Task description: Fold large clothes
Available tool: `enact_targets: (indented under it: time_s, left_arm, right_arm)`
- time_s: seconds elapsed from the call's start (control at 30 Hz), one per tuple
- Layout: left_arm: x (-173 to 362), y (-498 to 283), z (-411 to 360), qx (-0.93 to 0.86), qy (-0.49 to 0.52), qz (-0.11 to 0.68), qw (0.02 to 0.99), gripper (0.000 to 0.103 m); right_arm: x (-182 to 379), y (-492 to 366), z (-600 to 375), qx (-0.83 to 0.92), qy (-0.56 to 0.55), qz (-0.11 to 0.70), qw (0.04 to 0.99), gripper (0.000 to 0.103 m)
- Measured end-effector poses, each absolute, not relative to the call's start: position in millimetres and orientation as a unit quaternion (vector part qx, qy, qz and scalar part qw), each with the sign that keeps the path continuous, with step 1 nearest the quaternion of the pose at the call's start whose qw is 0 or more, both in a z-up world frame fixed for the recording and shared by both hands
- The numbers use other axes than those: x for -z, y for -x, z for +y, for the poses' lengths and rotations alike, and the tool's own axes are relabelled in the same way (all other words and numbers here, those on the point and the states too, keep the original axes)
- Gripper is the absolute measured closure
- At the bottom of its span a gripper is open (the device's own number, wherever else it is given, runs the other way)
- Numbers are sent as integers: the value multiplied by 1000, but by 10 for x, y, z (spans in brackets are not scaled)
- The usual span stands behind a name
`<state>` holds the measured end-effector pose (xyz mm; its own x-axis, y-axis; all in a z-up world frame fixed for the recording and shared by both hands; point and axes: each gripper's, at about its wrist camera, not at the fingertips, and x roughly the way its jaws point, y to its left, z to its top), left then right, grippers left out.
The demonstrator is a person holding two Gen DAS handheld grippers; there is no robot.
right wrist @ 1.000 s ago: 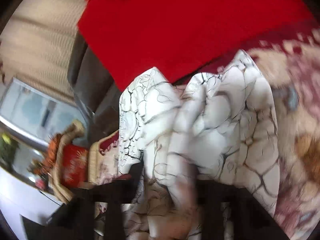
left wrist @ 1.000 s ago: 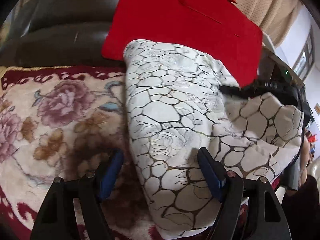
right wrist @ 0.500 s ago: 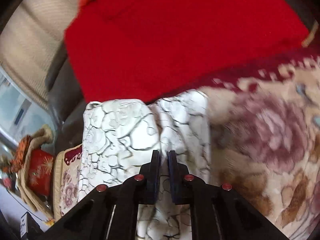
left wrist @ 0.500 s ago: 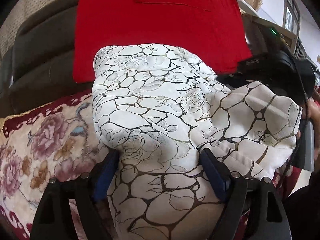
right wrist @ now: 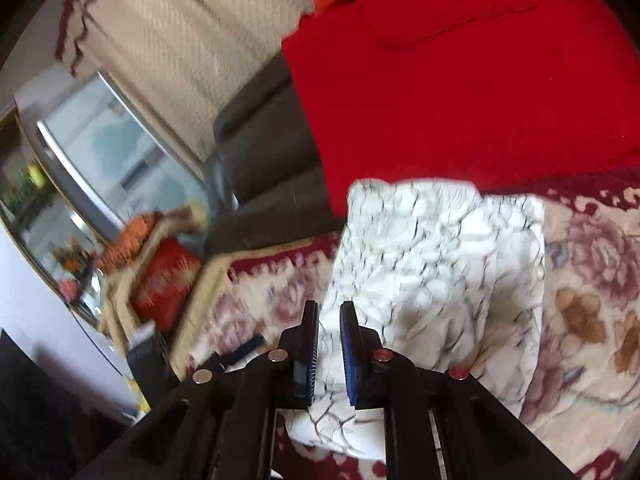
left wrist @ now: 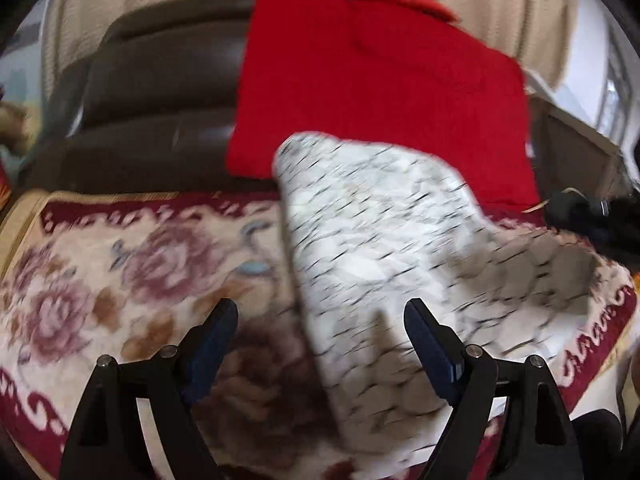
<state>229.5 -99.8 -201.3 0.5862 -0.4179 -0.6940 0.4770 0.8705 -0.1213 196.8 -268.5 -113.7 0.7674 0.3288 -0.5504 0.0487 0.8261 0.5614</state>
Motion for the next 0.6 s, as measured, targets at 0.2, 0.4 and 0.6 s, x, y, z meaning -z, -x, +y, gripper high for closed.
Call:
enact_targets:
  time_s: [0.2,0.4,0.6]
  left_arm:
    - [2199,-2271,-1166,239,-97,391,883,18]
    - [2230,-2146,-1338,241,-142,370,886,17]
    - [2218,-2164,-1314,233,-143,370,888,17]
  right_arm:
    - [1625,-1914,-2758,54,-222,436,870,91]
    - [2210,-1754,-3014,53,-251,459,850,96]
    - [2207,-1730,-3092,34,-267,471,840,97]
